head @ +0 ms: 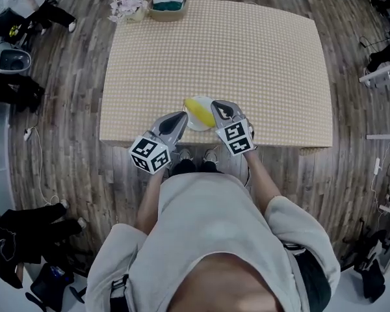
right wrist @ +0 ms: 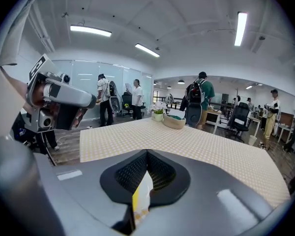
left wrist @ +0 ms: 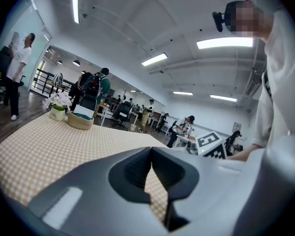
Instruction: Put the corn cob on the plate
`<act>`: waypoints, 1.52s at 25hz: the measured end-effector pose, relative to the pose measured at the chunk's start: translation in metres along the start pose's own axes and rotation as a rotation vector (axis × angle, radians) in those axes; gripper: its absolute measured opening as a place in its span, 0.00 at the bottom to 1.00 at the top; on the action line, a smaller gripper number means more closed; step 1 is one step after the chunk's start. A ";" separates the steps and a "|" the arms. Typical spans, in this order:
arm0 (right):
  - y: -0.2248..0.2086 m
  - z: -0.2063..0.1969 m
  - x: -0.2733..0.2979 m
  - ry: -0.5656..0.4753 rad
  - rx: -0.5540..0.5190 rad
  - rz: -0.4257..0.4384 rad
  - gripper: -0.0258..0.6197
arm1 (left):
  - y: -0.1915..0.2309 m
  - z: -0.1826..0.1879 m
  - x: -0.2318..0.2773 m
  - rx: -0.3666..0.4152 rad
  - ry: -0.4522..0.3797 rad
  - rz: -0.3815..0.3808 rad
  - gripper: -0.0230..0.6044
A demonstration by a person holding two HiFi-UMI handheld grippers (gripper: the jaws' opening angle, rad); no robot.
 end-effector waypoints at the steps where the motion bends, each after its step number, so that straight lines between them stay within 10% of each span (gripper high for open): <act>1: -0.001 0.002 -0.005 -0.012 -0.006 -0.005 0.04 | -0.005 0.001 0.000 0.007 -0.005 0.000 0.05; 16: 0.000 0.057 -0.072 -0.357 0.223 -0.009 0.04 | -0.035 0.017 0.006 0.108 -0.046 -0.038 0.05; 38: 0.211 0.035 -0.095 -0.268 0.238 -0.132 0.04 | -0.033 -0.039 -0.155 0.080 -0.046 -0.194 0.05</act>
Point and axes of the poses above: the fingertips, and each gripper's own axes: x forward along the fingers, y to its left, z out of its top, the point moved 5 cm from there along -x, backward along the fingers, and after that the axes turned 10 degrees about z, right-handed, at the moved point
